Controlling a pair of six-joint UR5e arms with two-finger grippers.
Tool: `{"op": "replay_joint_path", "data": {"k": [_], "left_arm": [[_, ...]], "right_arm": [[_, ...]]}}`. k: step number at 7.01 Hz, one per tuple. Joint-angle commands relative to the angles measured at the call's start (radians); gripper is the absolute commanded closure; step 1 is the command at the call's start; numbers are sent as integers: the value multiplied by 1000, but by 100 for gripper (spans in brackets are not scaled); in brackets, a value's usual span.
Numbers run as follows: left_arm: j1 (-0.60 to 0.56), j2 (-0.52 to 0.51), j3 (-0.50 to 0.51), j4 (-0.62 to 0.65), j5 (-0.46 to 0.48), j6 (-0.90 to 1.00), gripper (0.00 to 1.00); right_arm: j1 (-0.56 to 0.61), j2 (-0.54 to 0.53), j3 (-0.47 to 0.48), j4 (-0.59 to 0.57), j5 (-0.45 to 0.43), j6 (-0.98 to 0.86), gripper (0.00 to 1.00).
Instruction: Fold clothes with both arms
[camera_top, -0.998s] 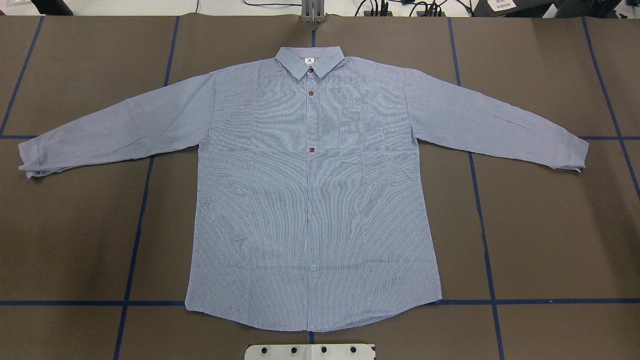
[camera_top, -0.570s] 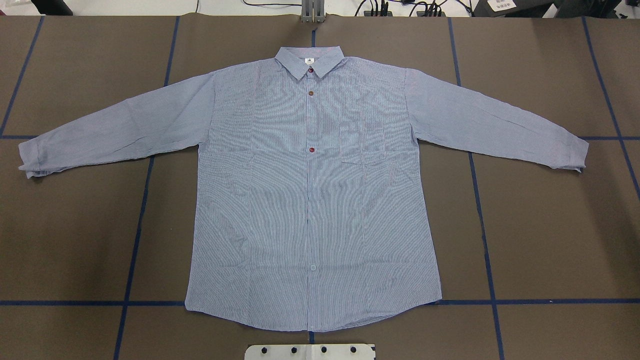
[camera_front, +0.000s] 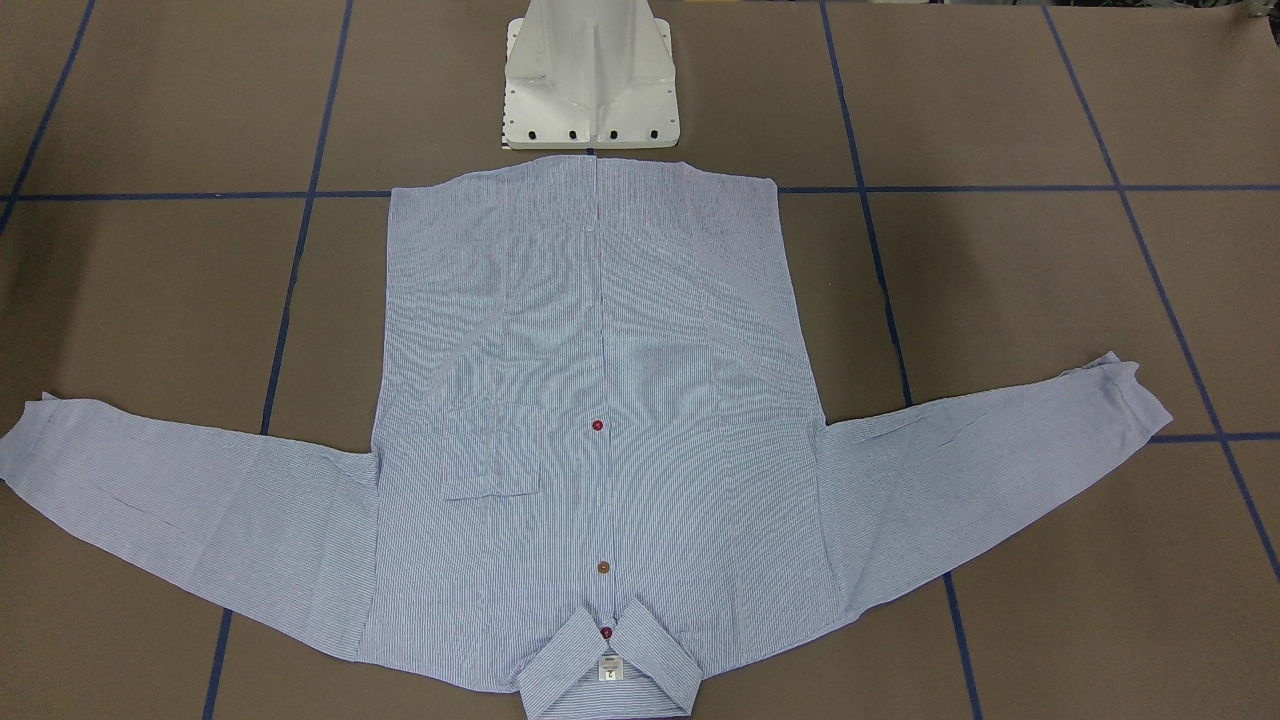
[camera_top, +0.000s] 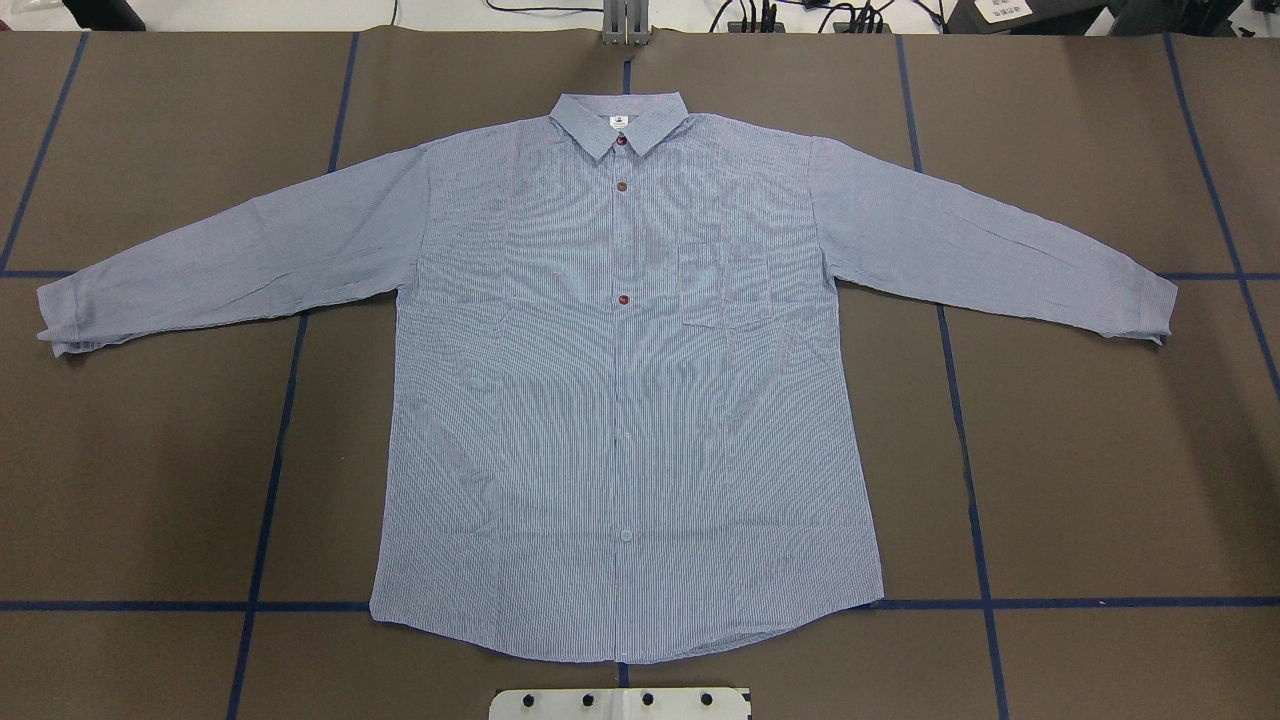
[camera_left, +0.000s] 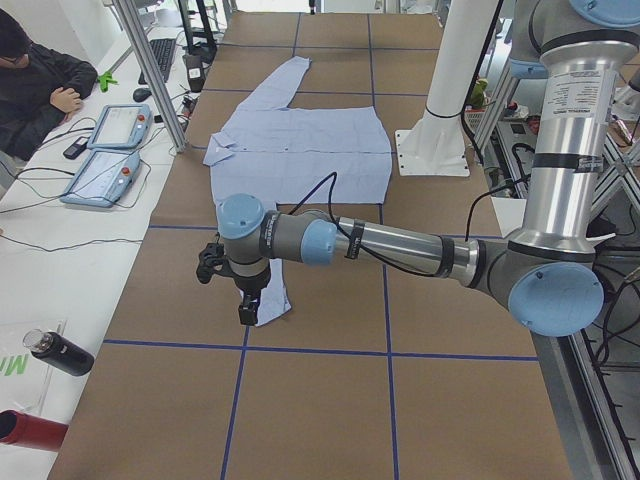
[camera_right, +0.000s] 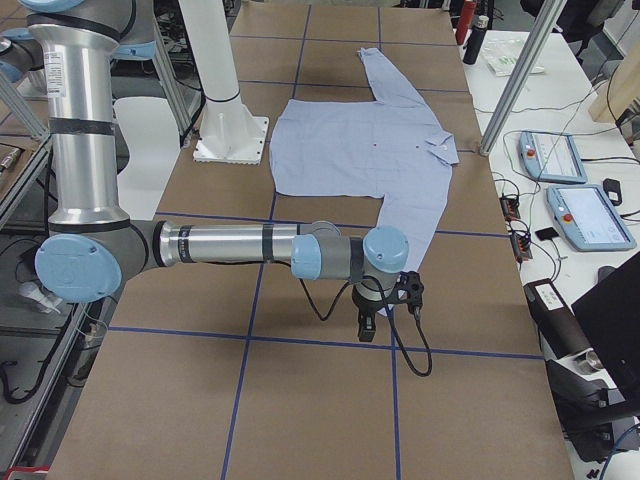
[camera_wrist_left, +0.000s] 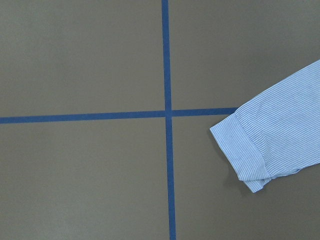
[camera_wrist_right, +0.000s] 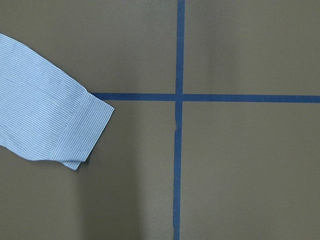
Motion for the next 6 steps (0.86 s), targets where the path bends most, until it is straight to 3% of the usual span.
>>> {"op": "replay_joint_path", "data": {"k": [1,2,4,6], "left_arm": [[6,-20,-46,-57,-9,-9,1],[11,-61,-43,-58,-8,-12,1],[13,-31,-15,-162,-9,-9,1],[17,-48,0,-233,-8,-10,1]], "right_arm": [[-28,12,12,2,3,3,0],[-55,24,5,0,2,1,0],[-106,69,-8,12,2,88,0],[-140,70,-102,308,3,172,0]]}}
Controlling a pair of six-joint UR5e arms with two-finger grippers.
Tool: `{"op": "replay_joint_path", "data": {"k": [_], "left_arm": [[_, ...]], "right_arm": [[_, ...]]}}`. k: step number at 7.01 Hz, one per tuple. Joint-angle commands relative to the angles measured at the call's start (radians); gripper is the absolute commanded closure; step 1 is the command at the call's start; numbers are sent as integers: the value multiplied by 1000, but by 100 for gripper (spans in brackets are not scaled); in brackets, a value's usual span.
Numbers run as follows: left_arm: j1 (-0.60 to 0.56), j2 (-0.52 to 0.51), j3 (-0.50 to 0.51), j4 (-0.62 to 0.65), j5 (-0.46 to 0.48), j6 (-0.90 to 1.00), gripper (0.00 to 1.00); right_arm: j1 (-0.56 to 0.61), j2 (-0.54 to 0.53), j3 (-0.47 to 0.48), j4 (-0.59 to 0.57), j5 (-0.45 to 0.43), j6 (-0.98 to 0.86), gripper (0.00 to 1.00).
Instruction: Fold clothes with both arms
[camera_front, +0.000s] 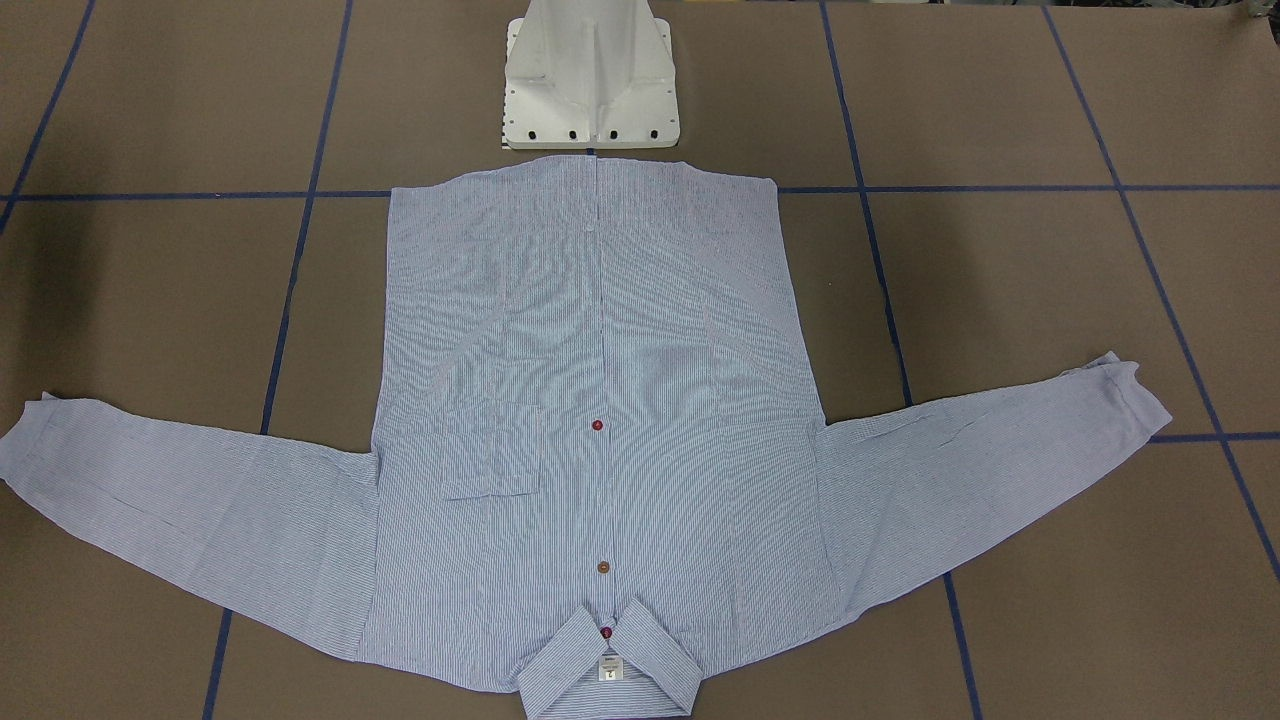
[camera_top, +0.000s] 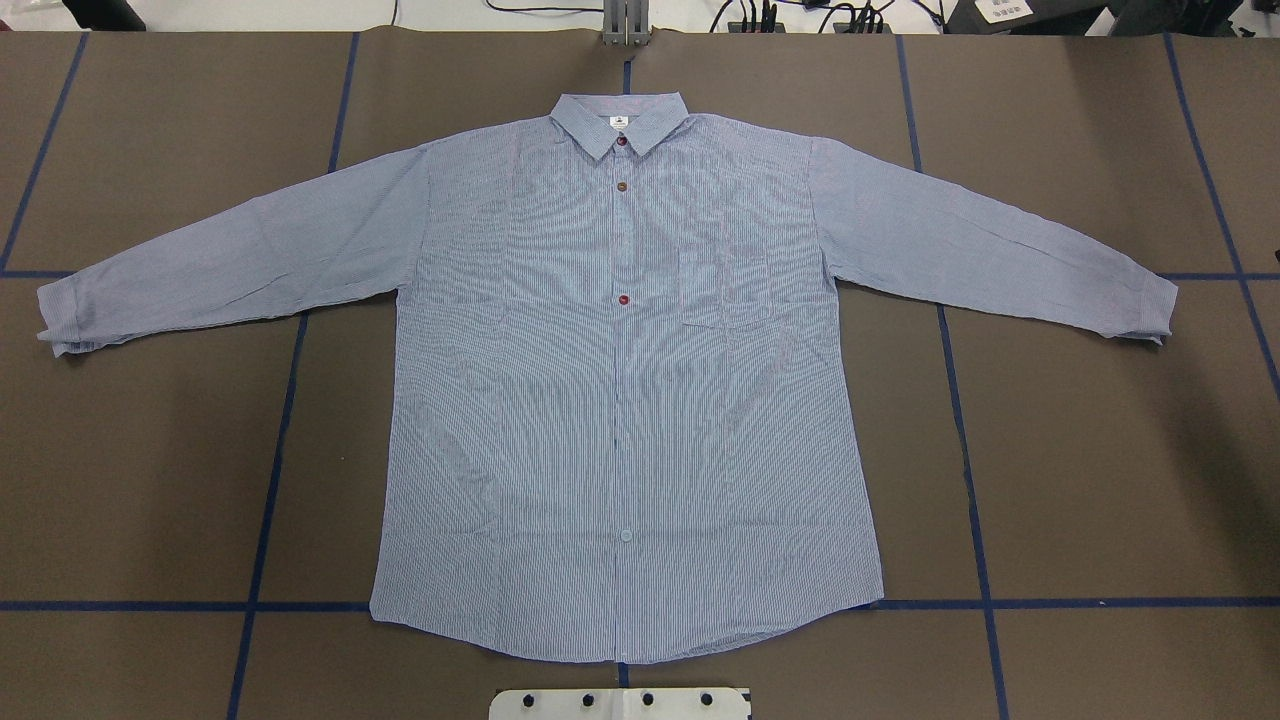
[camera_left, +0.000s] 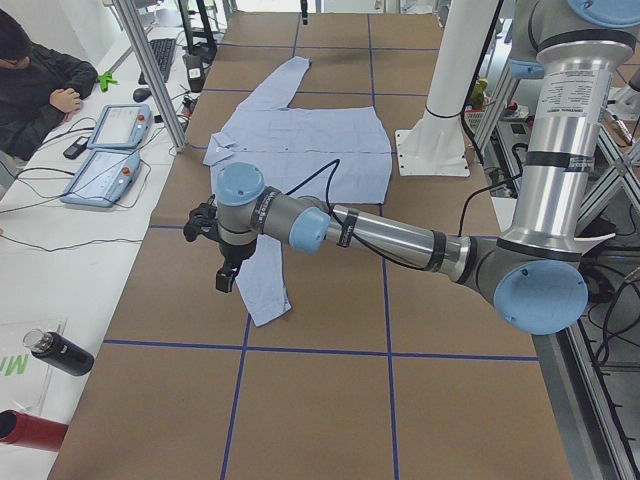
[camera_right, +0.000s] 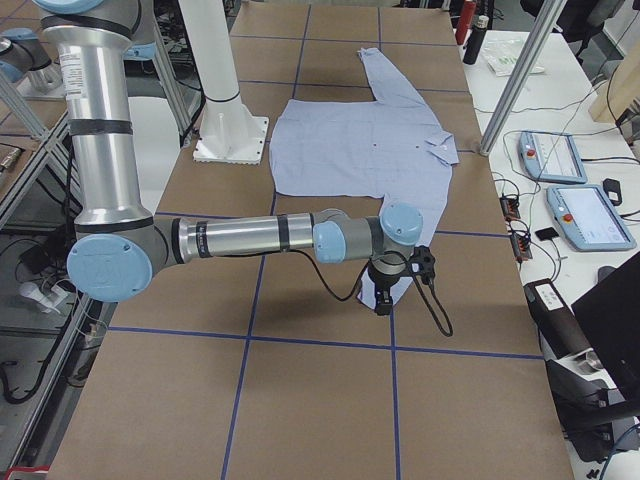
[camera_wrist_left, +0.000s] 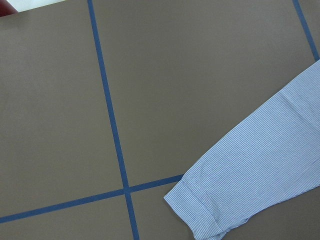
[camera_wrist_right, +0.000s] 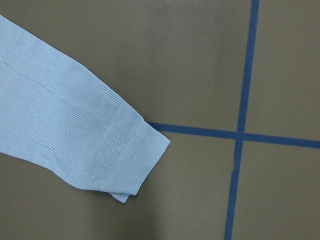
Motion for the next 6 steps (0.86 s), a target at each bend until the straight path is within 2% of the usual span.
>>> {"op": "replay_joint_path", "data": {"k": [1,2,6], "left_arm": [[3,-2,1,-36,1,-1,1],[3,8,9,-34,0,0,1],[3,16,10,-39,0,0,1]], "right_arm": [[-81,5,-93,281,-3,173,0],[-111,3,-107,331,-3,225,0],[-191,6,-122,336,-8,264,0]]}}
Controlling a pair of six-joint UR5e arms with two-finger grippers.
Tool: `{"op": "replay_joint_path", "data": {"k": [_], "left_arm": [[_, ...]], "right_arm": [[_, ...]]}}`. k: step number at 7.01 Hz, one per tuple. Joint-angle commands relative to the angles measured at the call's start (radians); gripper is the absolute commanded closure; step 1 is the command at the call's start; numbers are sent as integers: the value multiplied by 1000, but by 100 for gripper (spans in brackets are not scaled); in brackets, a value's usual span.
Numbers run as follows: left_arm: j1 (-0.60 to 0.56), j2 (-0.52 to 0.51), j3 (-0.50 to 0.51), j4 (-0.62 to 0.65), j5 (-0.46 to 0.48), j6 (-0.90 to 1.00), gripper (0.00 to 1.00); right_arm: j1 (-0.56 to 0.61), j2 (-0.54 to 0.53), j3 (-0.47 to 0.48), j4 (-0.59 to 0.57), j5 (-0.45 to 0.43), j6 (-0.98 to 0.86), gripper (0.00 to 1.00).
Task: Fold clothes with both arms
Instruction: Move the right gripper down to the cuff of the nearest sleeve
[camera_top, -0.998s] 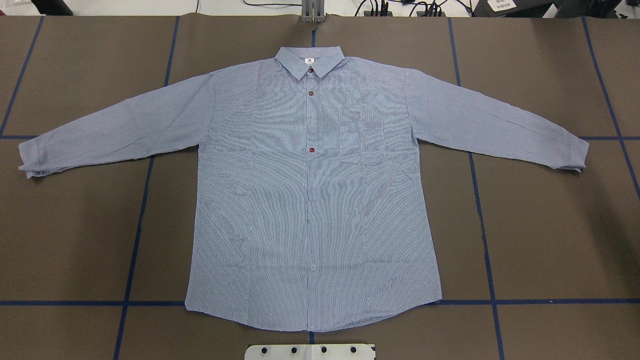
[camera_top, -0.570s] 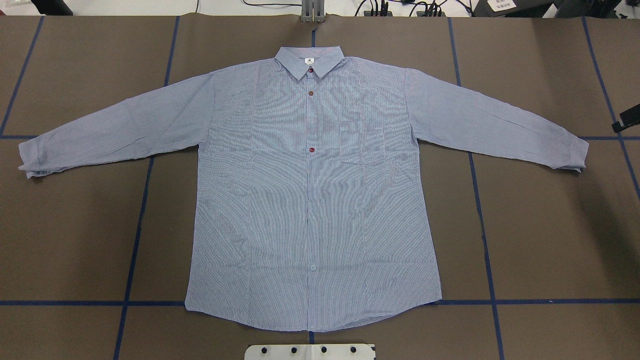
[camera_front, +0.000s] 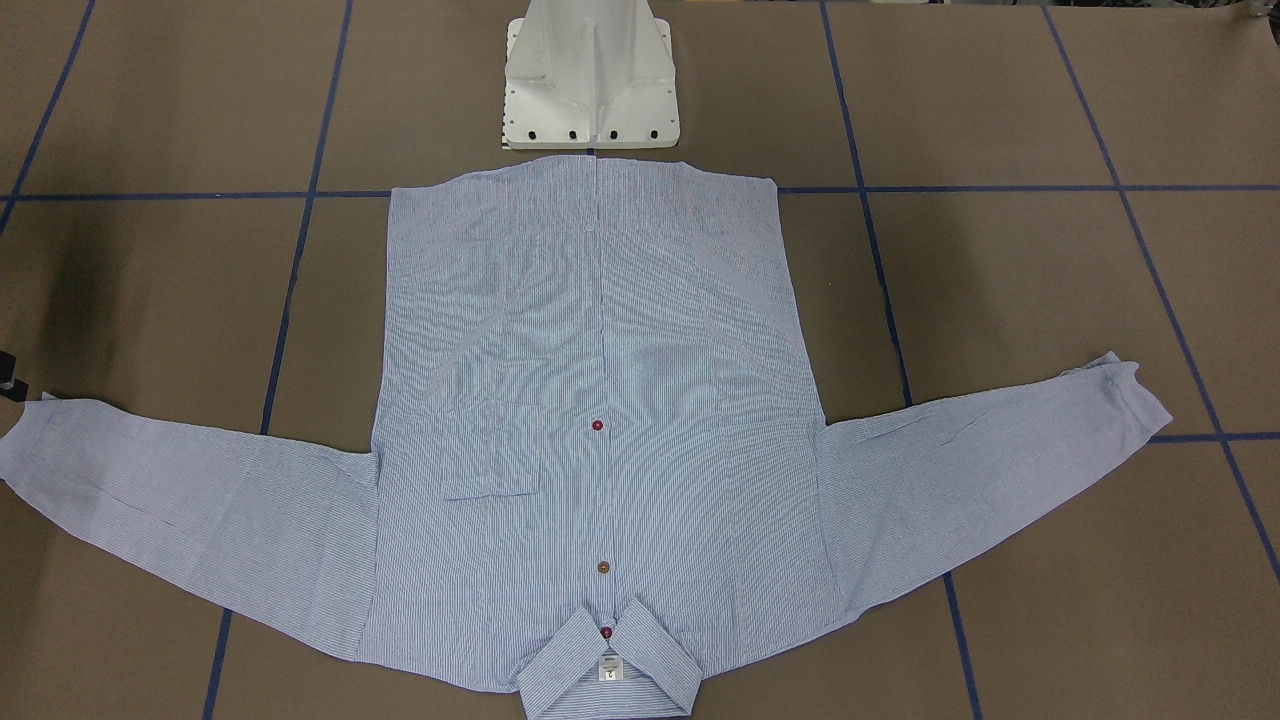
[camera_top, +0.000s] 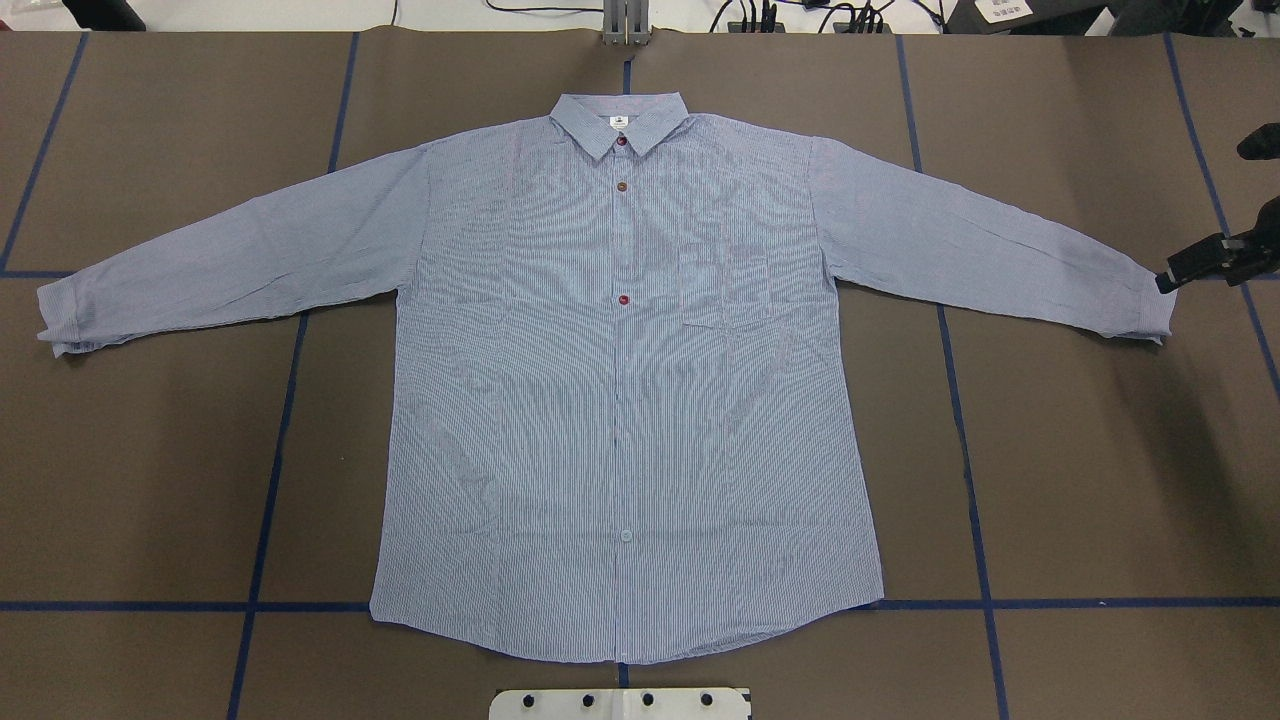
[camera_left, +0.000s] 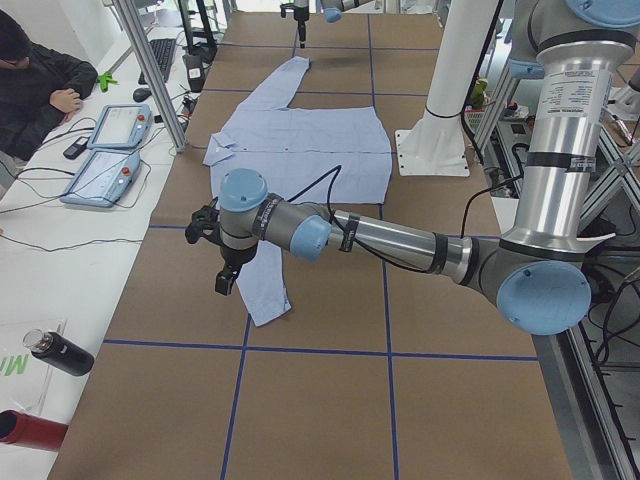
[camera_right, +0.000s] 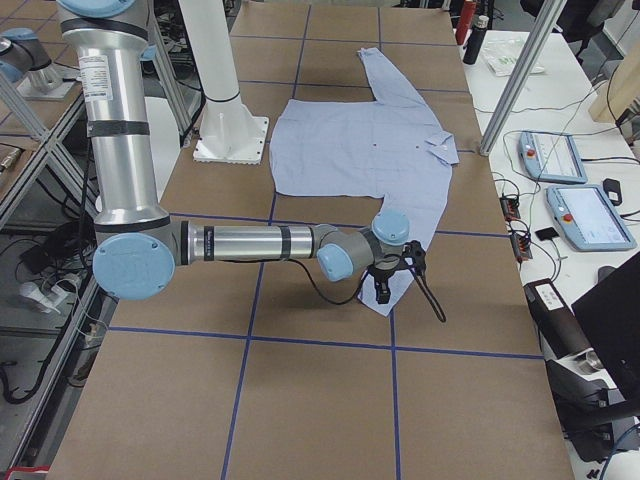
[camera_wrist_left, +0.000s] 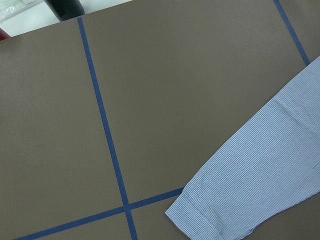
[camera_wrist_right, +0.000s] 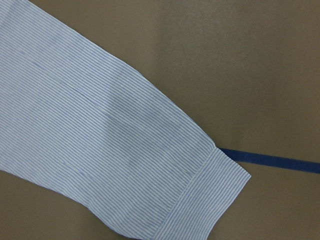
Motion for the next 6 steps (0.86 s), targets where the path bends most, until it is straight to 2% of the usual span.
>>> {"op": "replay_joint_path", "data": {"k": [1,4,6], "left_arm": [[-1,-1,-6,0,0,-2,1],[-1,-7,-5,0,0,-2,1],[-1,-10,-8,1,0,-2,1]], "right_arm": [[-28,2,-20,2,-2,16,0],[-82,37,-76,2,-54,16,0],[-86,37,-95,3,-56,13,0]]}}
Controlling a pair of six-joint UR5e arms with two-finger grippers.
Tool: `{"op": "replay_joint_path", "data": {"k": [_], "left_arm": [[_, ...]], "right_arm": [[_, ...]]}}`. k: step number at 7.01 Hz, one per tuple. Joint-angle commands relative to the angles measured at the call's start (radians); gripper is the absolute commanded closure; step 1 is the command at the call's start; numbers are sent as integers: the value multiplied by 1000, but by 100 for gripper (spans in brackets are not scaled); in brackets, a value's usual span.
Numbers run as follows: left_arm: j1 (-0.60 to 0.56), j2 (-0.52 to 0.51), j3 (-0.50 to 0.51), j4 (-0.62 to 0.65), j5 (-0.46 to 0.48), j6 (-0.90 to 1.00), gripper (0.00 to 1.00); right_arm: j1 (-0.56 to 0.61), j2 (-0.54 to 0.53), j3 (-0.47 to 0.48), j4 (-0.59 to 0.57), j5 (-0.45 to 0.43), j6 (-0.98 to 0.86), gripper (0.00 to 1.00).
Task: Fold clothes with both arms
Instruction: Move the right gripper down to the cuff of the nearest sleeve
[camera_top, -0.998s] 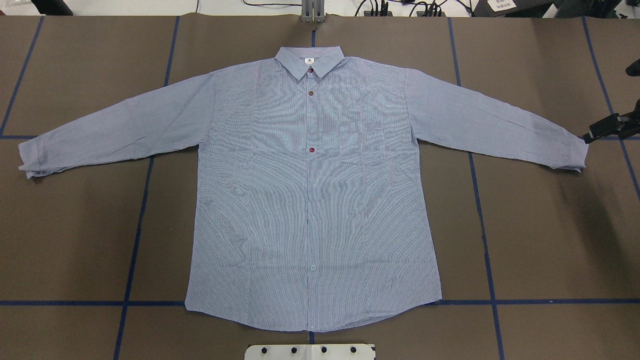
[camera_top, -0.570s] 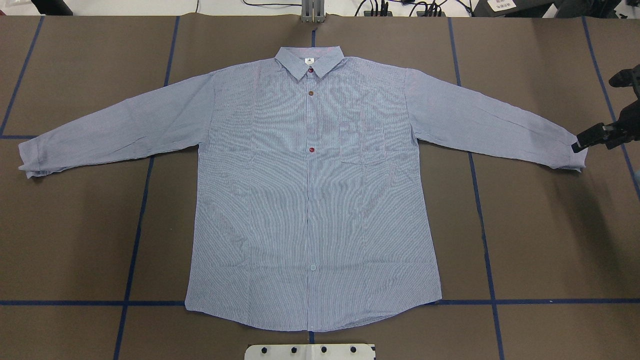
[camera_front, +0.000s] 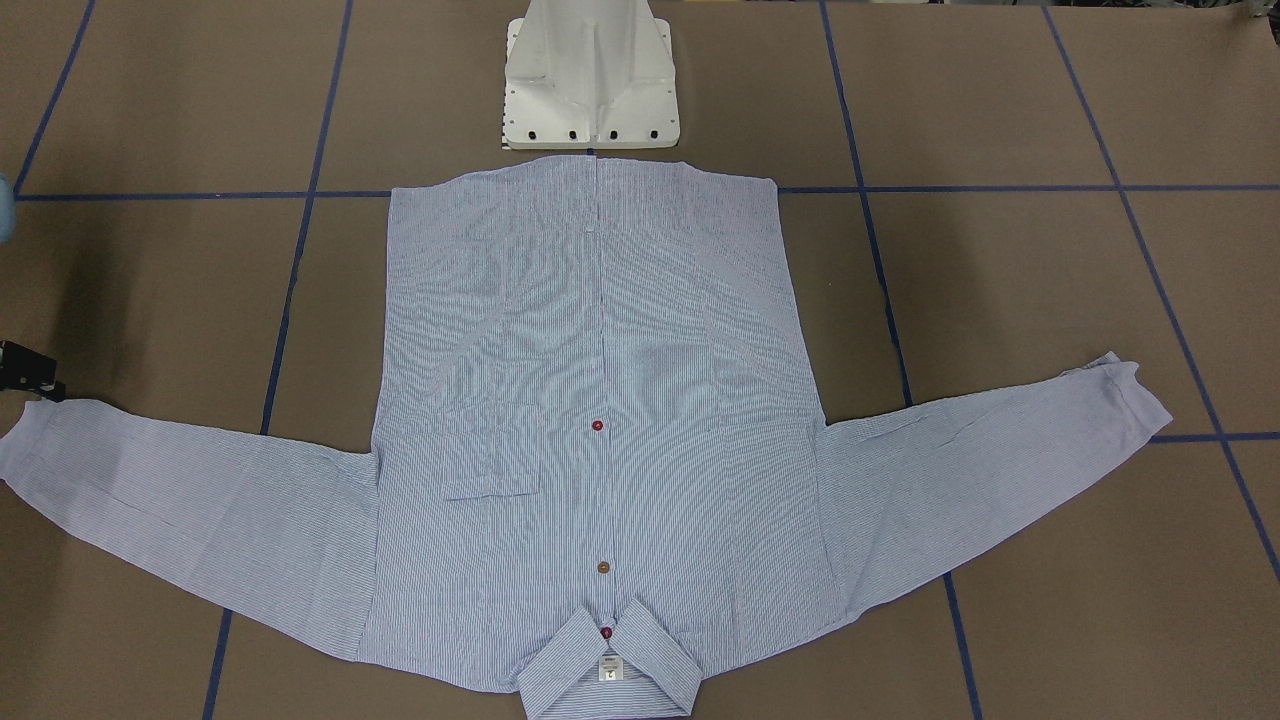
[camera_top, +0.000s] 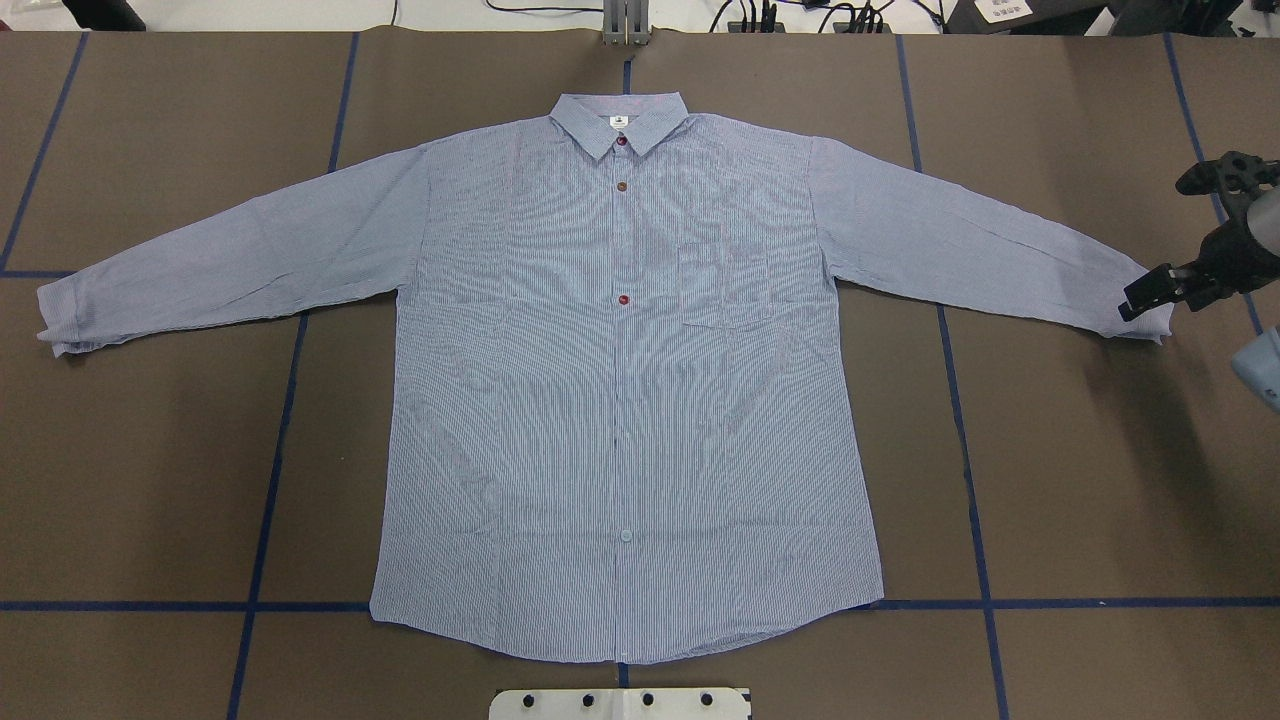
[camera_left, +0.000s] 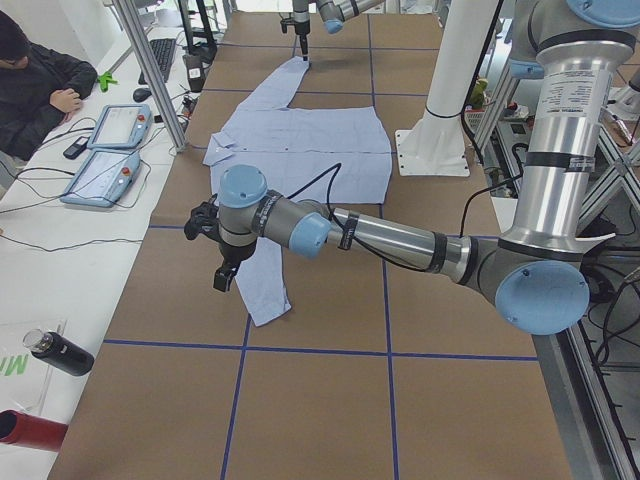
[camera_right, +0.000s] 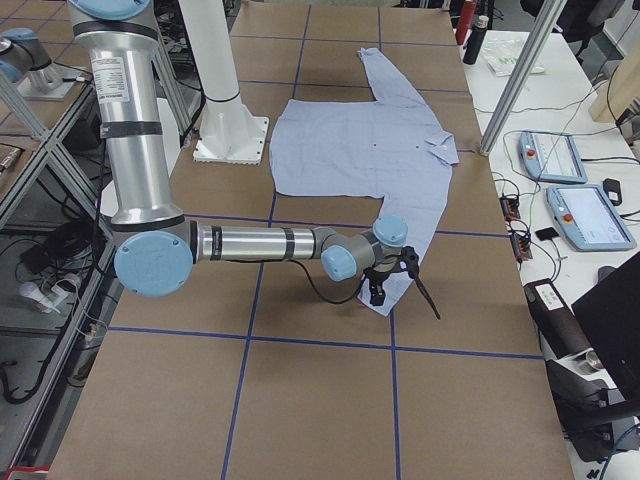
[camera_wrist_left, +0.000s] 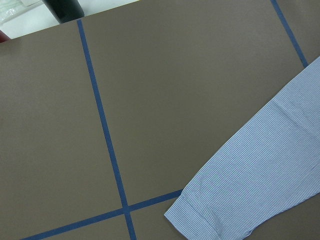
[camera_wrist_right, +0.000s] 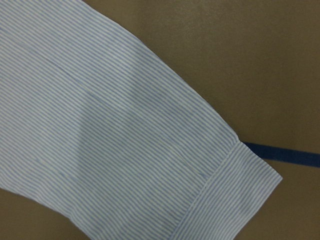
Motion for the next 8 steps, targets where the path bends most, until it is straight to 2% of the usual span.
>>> {"op": "replay_joint_path", "data": {"k": [1,5,6,8], "left_arm": [[0,-3,-1,0,0,0,1],[0,-6,0,0,0,0,1],[0,-6,-1,0,0,0,1],[0,-6,0,0,0,0,1]], "right_arm": [[-5,3,-25,1,-3,-3,0],[-16,3,-45,0,-3,-6,4],[-19,3,-45,-2,-3,-3,12],[-20,3,-45,-2,0,-3,21]]}}
